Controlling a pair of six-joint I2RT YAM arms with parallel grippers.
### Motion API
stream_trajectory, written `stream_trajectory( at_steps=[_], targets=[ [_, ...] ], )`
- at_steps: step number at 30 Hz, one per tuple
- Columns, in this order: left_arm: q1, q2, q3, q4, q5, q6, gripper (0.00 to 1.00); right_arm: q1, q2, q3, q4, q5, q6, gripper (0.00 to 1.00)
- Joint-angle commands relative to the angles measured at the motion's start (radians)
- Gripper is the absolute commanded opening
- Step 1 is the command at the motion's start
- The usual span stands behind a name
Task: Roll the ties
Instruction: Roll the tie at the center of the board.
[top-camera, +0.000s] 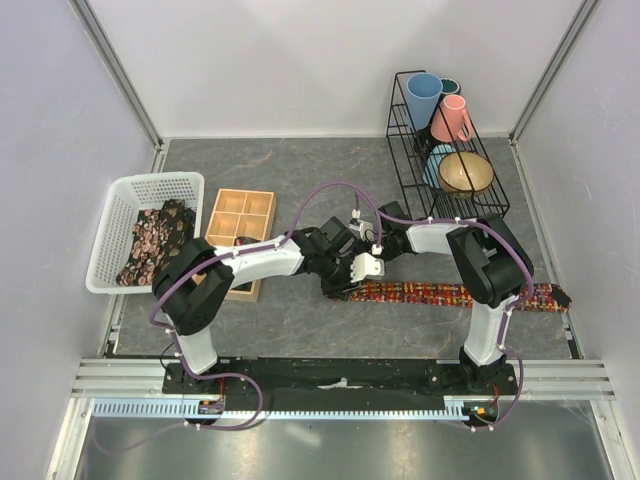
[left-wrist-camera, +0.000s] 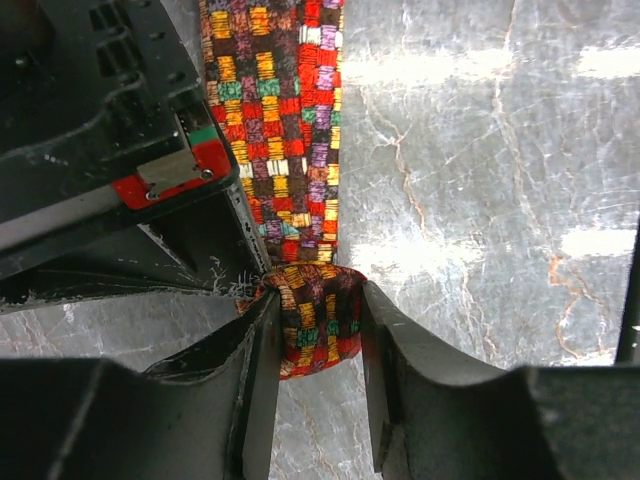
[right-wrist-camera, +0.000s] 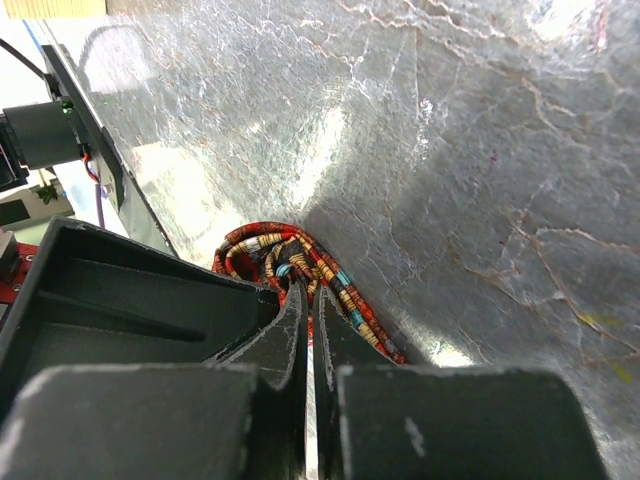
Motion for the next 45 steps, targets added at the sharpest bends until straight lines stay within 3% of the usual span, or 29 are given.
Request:
stream_trajectory(
  at_steps=[1,8,15,19,27,45],
  targets=[
    [-0.003,0.06,-0.007,-0.035,-0.117,-0.02,0.4,0.005,-0.044,-0.008,0.003,0.021,-0.017,0.05],
    [0.012,0.048,-0.03,-0.044,-0.085,-0.022,0.37,-0.012,-0.108,0.047,-0.083,0.009,-0.012,0.18],
    [0.021,0.051,-0.033,-0.055,-0.079,-0.016,0.36,-0.026,-0.117,0.07,-0.146,-0.016,-0.004,0.17],
    [0.023,0.053,-0.03,-0.055,-0.079,-0.017,0.36,-0.027,-0.116,0.052,-0.14,-0.054,0.02,0.22],
    [0.023,0.051,-0.023,-0.053,-0.074,-0.02,0.36,-0.029,-0.084,-0.008,-0.048,-0.103,0.063,0.3],
    [0.024,0.059,-0.003,-0.062,-0.053,-0.023,0.36,-0.029,-0.096,-0.128,0.188,-0.12,0.095,0.31]
  ],
)
